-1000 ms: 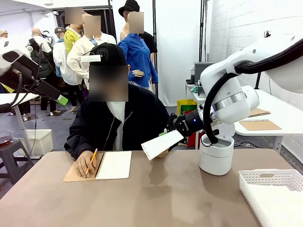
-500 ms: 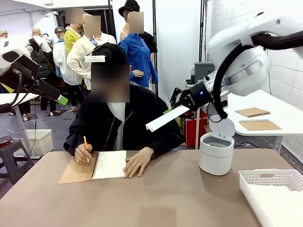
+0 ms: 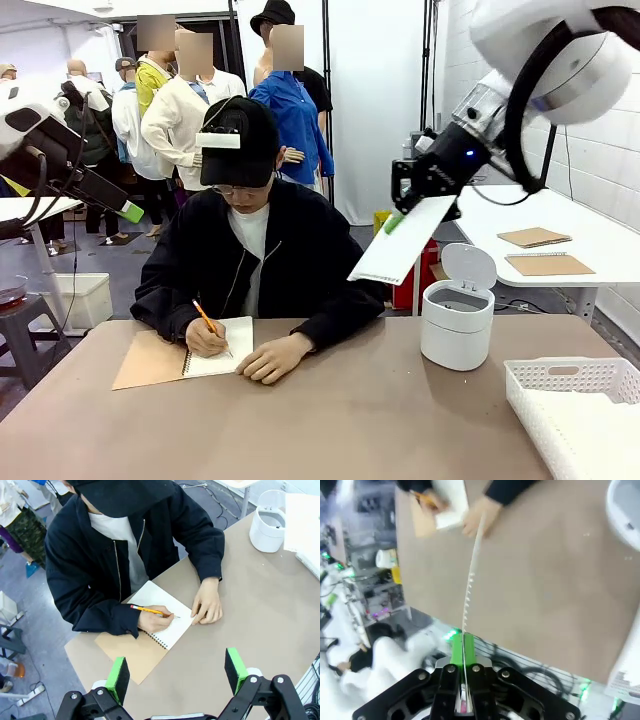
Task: Sort the paper based on its condition.
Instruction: If a person hands you a paper, place it in the Organizing basket , and if it's crumpled, put it in the Trash can.
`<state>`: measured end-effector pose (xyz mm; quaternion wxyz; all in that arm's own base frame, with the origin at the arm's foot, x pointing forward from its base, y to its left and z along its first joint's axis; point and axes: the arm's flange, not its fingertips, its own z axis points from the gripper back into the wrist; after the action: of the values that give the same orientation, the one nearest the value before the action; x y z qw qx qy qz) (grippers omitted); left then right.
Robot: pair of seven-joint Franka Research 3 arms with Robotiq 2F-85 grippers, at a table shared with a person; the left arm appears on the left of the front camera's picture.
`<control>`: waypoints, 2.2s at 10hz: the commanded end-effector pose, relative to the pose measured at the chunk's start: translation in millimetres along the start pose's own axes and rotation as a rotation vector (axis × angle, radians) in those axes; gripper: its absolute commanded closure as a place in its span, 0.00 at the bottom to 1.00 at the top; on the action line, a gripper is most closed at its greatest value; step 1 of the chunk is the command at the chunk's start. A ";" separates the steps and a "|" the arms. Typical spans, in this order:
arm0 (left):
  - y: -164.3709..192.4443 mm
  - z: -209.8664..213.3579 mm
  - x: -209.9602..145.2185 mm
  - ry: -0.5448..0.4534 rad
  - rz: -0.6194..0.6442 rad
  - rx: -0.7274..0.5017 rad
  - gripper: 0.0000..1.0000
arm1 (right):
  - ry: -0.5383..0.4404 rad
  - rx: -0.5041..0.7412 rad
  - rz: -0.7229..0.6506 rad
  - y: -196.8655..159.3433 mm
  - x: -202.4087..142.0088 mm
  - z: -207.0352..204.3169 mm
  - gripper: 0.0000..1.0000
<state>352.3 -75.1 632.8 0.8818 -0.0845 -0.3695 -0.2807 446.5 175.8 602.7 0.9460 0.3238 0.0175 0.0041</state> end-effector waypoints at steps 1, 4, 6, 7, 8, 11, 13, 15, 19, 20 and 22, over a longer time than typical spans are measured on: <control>1.1 0.7 0.3 -0.007 0.001 0.004 0.00 | 0.009 -0.136 0.132 -19.6 -3.3 17.1 1.00; 1.1 0.7 0.3 -0.007 0.001 0.004 0.00 | -0.045 -0.359 0.285 -62.4 -34.5 47.7 1.00; 1.1 0.7 0.3 -0.007 0.001 0.004 0.00 | -0.100 -0.564 0.338 -103.7 -48.7 64.5 1.00; 1.1 0.7 0.3 -0.007 0.001 0.004 0.00 | -0.116 -0.604 0.328 -118.4 -53.1 65.6 1.00; 1.1 0.7 0.3 -0.007 0.001 0.004 0.00 | -0.141 -0.654 0.329 -133.6 -61.5 63.5 1.00; 1.1 0.7 0.3 -0.007 0.001 0.004 0.00 | -0.147 -0.669 0.135 -172.9 -78.5 69.3 1.00; 1.1 0.7 0.3 -0.007 0.001 0.004 0.00 | -0.122 -0.694 0.323 -149.0 -67.3 68.9 1.00; 1.1 0.7 0.3 -0.007 0.001 0.004 0.00 | -0.122 -0.694 0.323 -149.0 -67.3 68.9 1.00; 1.1 0.7 0.3 -0.007 0.001 0.004 0.00 | -0.261 -0.654 0.275 -169.0 -86.6 54.6 1.00; 1.1 0.7 0.3 -0.007 0.001 0.004 0.00 | -0.280 -0.654 0.266 -176.9 -96.0 47.6 1.00; 1.1 0.7 0.3 -0.007 0.001 0.004 0.00 | -0.251 -0.638 0.268 -180.7 -107.0 39.6 1.00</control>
<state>352.3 -75.1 632.8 0.8818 -0.0844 -0.3696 -0.2807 347.7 3.9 533.9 0.9857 -0.0042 -0.1373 0.0975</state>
